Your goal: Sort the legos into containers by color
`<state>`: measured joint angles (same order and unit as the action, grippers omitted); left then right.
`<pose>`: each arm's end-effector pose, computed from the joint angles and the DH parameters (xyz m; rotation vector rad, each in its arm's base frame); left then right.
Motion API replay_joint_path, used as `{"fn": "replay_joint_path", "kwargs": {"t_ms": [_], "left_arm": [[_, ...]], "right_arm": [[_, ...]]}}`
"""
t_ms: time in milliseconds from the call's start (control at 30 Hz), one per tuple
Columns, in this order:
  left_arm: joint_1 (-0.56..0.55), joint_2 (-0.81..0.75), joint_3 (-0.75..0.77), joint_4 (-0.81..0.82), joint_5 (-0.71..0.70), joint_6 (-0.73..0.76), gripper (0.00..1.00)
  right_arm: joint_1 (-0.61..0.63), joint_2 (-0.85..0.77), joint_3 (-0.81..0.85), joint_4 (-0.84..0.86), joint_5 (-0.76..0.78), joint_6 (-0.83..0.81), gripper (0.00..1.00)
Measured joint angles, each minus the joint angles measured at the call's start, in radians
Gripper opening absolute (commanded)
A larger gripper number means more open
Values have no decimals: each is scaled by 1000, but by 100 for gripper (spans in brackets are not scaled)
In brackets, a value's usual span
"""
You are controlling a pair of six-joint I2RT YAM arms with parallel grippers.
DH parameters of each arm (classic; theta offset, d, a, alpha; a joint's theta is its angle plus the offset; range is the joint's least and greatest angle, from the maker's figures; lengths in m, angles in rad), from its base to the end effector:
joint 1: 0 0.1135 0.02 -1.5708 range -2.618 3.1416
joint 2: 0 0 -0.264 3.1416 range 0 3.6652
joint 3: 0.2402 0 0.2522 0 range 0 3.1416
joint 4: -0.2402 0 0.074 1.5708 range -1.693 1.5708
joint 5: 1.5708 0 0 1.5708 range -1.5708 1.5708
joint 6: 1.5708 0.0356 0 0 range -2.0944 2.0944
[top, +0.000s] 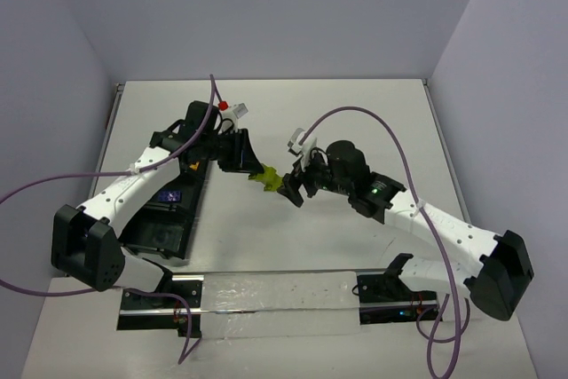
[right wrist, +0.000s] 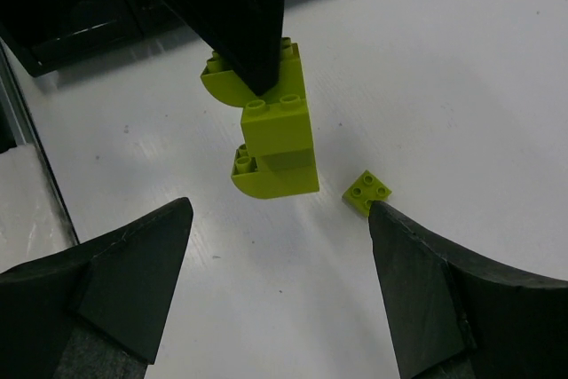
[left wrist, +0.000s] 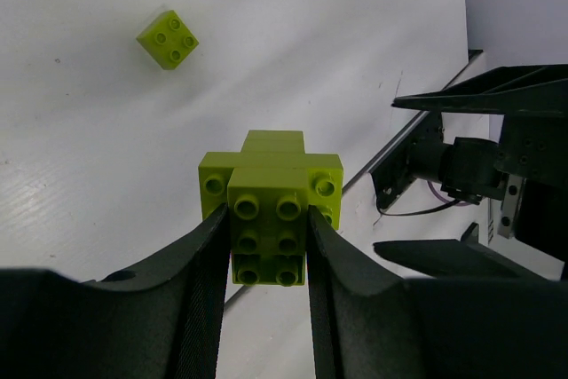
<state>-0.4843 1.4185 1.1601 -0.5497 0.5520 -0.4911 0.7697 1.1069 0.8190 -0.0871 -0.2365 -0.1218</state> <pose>0.2605 -0.1581 0.2944 0.2754 2.5002 -1.0950 0.1772 0.1833 0.2978 -1.0011 1.7226 0.6542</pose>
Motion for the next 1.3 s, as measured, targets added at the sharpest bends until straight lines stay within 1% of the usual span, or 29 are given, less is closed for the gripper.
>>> {"fn": "replay_joint_path", "kwargs": {"t_ms": [200, 367, 533, 633, 700, 767, 867, 900, 933, 1067, 1167, 1300], "left_arm": [[5, 0, 0, 0, 21, 0, 0], [9, 0, 0, 0, 36, -2, 0], [10, 0, 0, 1, 47, -3, 0], [13, -1, 0, 1, 53, -3, 0], [15, -1, 0, 3, 55, -4, 0], [17, -1, 0, 7, 55, -4, 0], [21, -1, 1, 17, 51, -3, 0], [23, -1, 1, 19, 49, -3, 0], [27, -1, 1, 18, 50, -4, 0], [33, -3, 1, 19, 51, -3, 0], [54, -7, 1, 17, 71, 2, 0], [111, -27, 1, -4, 82, 21, 0]], "right_arm": [[48, 89, 35, 55, 43, -48, 86], [65, 165, 63, 107, 75, -51, 83], [66, 208, 65, 144, 94, -42, 75], [66, 226, 66, 153, 95, -30, 69], [66, 232, 66, 156, 94, -20, 61], [66, 238, 66, 160, 90, -7, 50], [71, 251, 72, 164, 79, 7, 18], [74, 255, 74, 166, 75, 9, 3], [74, 257, 74, 170, 76, 14, 0], [75, 258, 75, 177, 84, 35, 0], [76, 252, 57, 215, 93, 50, 0], [72, 215, -3, 236, 139, 61, 0]]}}
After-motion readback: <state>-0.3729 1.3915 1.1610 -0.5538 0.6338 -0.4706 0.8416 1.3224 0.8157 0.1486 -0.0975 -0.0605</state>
